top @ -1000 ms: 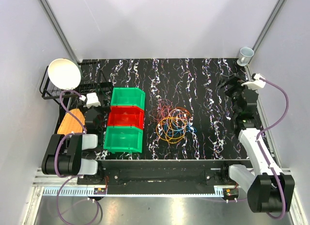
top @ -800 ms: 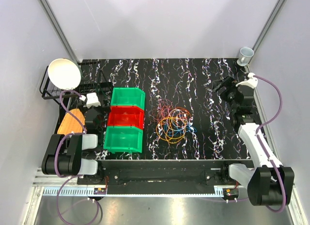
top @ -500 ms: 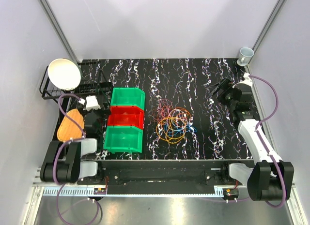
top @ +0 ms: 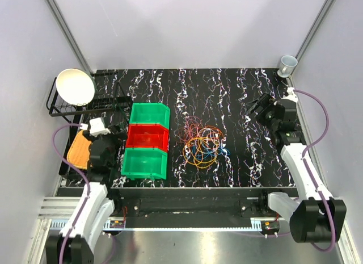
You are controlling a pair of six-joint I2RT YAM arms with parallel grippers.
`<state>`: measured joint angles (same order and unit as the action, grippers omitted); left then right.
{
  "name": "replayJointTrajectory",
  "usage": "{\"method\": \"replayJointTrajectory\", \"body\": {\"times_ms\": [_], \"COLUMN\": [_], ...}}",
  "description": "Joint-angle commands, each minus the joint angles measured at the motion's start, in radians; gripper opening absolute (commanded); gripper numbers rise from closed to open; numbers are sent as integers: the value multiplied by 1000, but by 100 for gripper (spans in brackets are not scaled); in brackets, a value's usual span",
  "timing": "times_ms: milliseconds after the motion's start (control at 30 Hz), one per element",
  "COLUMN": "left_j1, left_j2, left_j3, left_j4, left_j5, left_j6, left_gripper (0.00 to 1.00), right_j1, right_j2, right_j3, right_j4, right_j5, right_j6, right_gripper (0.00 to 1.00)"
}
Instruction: Untangle the cables
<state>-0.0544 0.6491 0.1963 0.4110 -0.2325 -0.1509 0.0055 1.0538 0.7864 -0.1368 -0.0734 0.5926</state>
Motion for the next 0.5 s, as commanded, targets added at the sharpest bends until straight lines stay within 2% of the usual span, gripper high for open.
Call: {"method": "replayJointTrajectory", "body": {"times_ms": [0,67,267,433,467], "left_j1": [-7,-10,-10,-51,-51], "left_j2": [-132,-190,-299,-289,-289], "left_j3": [87,110,182,267,269], "left_j4": [-352,-457,-696,-743,-748], "left_j5": [-8,9,80,325,334], "left_j6": [-100,-133,-392,-470,-481], "left_gripper": [99,99,99,99,99], "right_j1": [4,2,4,2,4], "right_j2": [-70,-95,-153,-204,-231], "right_j3": [39,39,48,56,51], "right_j4": [-64,-84,-162,-236,-241], "right_j5": [1,11,8,64,67], "right_j6": [35,39,45,67,75], "right_gripper": [93,93,93,93,93]}}
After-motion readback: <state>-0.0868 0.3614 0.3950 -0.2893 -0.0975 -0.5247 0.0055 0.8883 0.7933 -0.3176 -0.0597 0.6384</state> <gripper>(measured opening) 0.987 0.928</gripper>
